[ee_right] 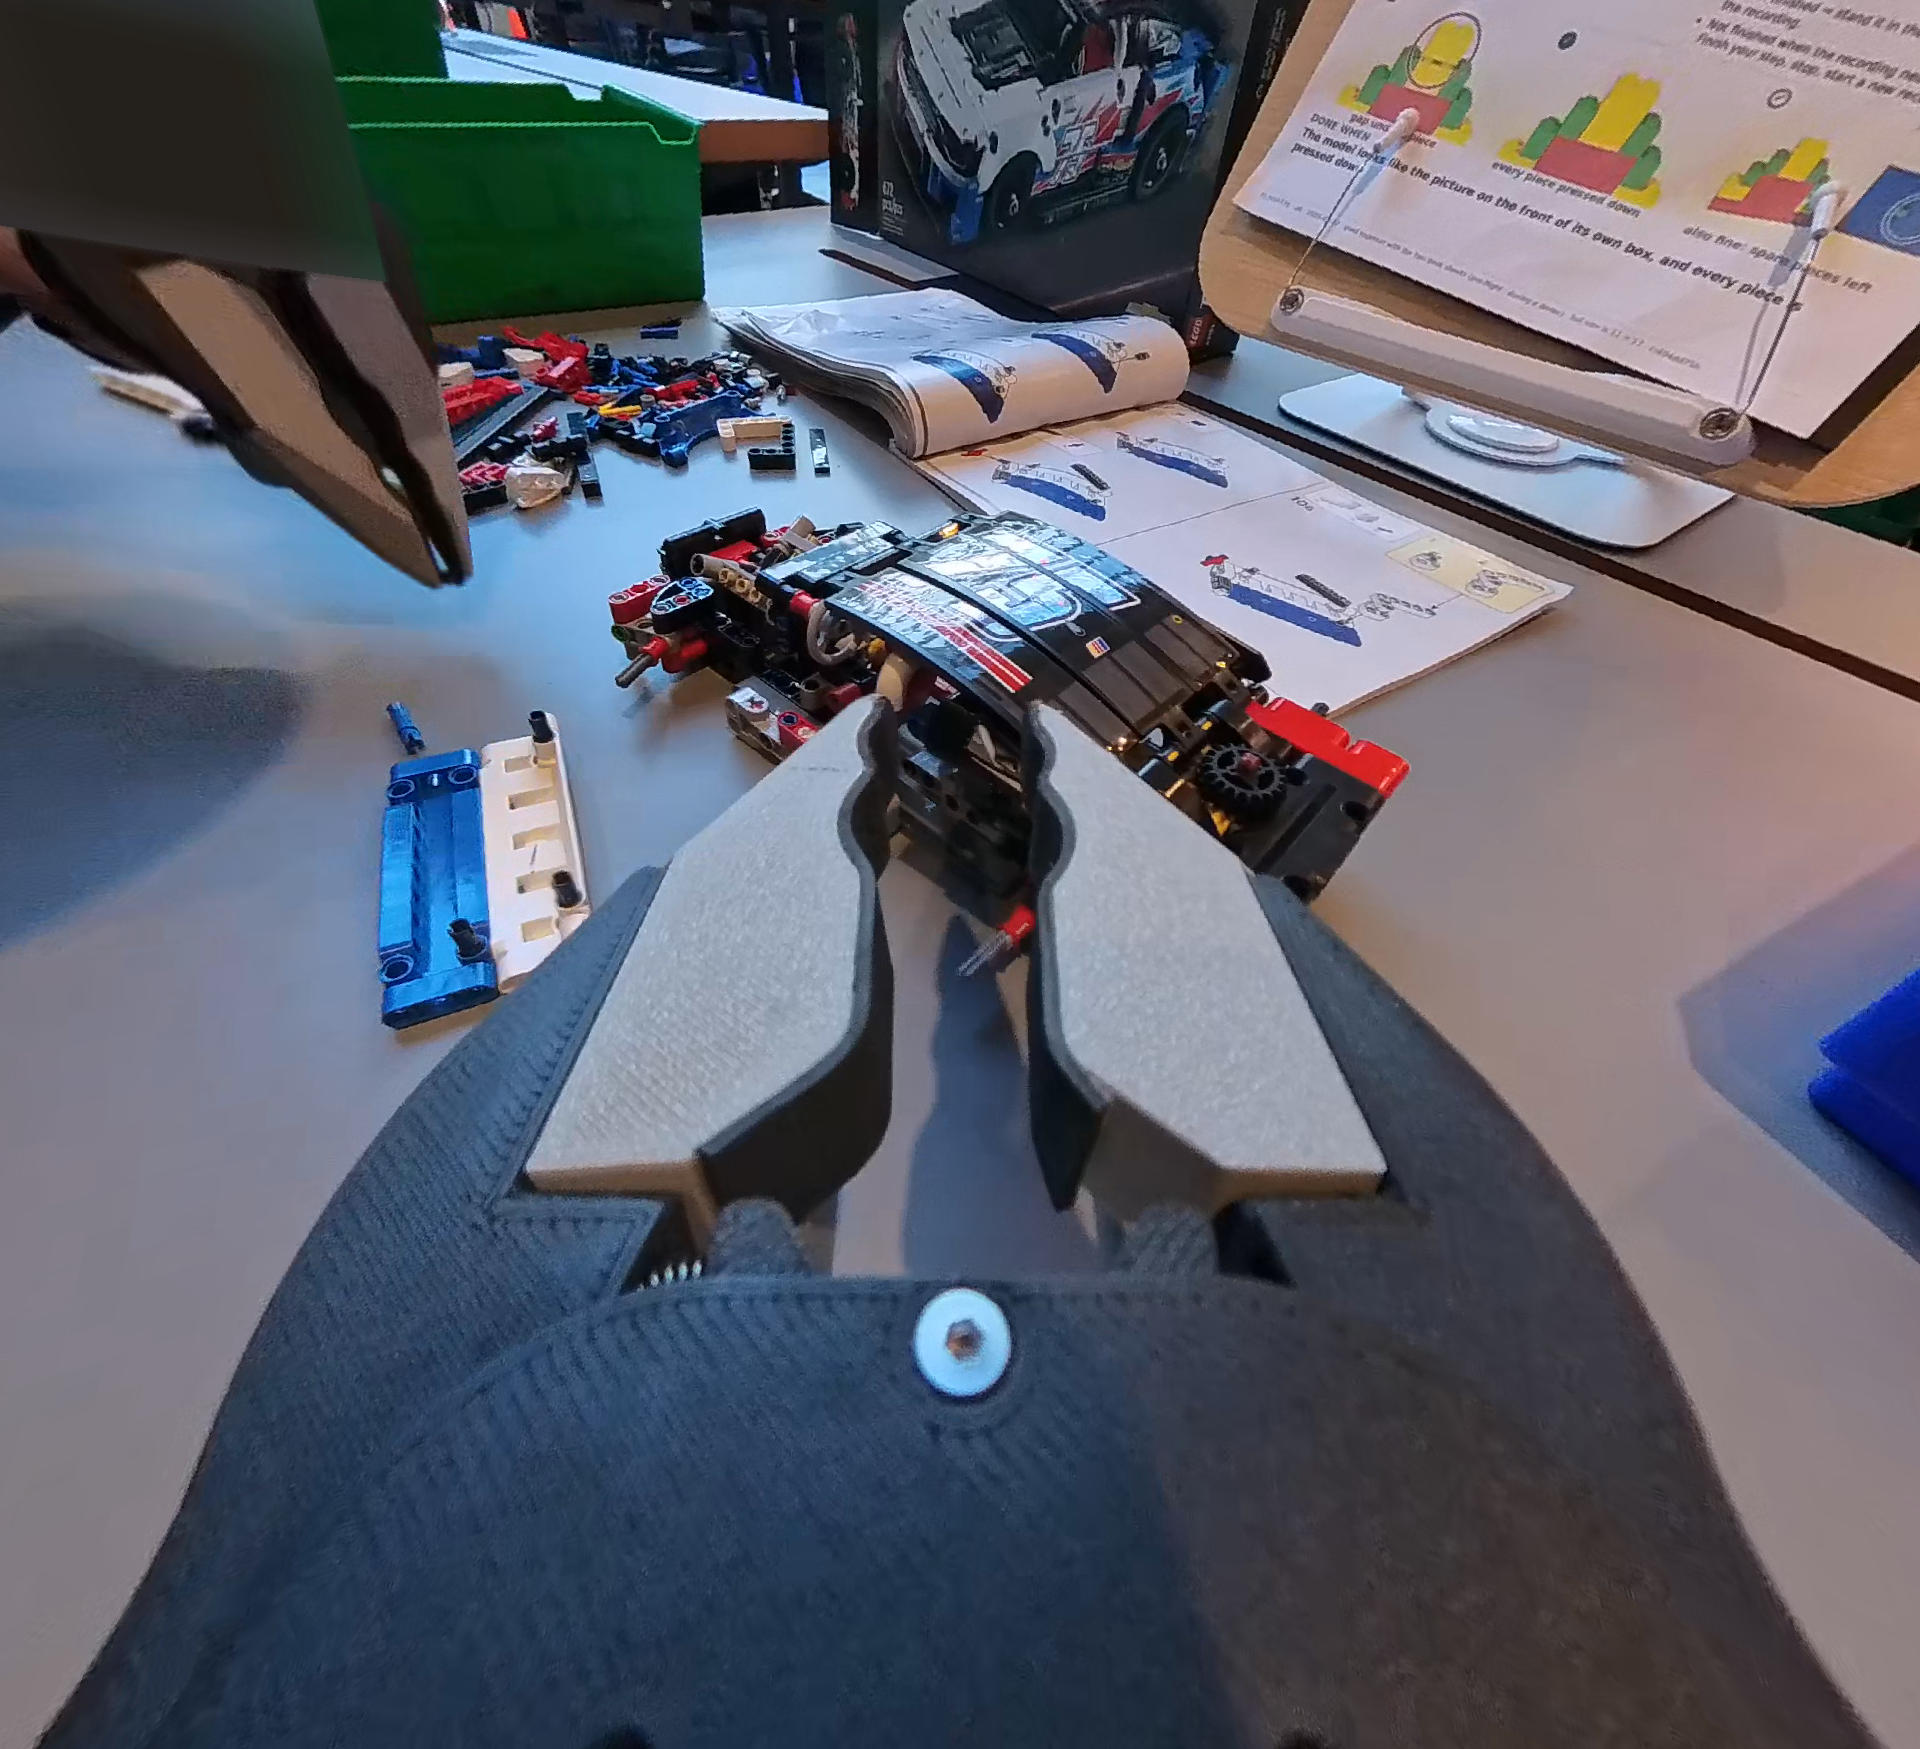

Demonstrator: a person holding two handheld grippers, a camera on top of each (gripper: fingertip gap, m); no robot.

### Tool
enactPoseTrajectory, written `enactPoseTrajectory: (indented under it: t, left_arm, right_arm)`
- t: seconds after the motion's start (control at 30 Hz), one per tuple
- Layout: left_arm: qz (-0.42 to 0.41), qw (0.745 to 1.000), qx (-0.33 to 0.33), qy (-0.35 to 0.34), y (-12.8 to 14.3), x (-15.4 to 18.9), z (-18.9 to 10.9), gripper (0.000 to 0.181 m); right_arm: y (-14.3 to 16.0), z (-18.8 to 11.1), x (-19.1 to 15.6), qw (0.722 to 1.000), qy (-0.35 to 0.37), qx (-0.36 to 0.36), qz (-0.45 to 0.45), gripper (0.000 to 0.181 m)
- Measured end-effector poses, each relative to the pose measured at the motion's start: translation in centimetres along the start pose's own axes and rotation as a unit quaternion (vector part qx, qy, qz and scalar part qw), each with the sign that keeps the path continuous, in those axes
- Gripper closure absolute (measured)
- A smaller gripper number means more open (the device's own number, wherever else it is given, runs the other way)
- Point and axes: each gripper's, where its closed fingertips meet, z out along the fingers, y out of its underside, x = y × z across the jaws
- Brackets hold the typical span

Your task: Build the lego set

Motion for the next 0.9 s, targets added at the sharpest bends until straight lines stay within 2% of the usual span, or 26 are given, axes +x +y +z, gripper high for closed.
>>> enactPoseTrajectory:
  t: [0.2,0.4,0.5,0.63,0.73,0.9]
  left_arm:
    - [-0.016,0.998,0.022,0.048,-0.4,2.1,1.5,0.179]
    - [-0.016,0.998,0.048,0.047,-0.8,2.0,1.7,0.178]
    - [-0.016,0.998,0.053,0.033,-0.3,1.3,0.9,0.17]
    - [-0.04,0.996,0.078,0.016,0.3,-0.4,-1.9,0.169]
    - [-0.064,0.993,0.096,-0.027,1.7,-2.8,-5.1,0.168]
    - [-0.136,0.976,0.108,-0.131,5.8,-9.8,-11.5,0.169]
  right_arm:
    - [0.0,0.0,0.0,1.0,0.004,0.0,-0.005,0.161]
    - [0.2,0.0,0.1,1.0,0.007,-0.005,-0.006,0.161]
    - [0.3,0.1,0.0,1.0,0.008,-0.008,-0.008,0.161]
    - [0.3,0.1,0.0,1.0,0.007,-0.008,-0.008,0.161]
    - [0.4,0.2,0.2,1.0,0.007,-0.01,-0.003,0.161]
    - [0.5,0.3,0.3,1.0,0.008,-0.012,0.0,0.161]
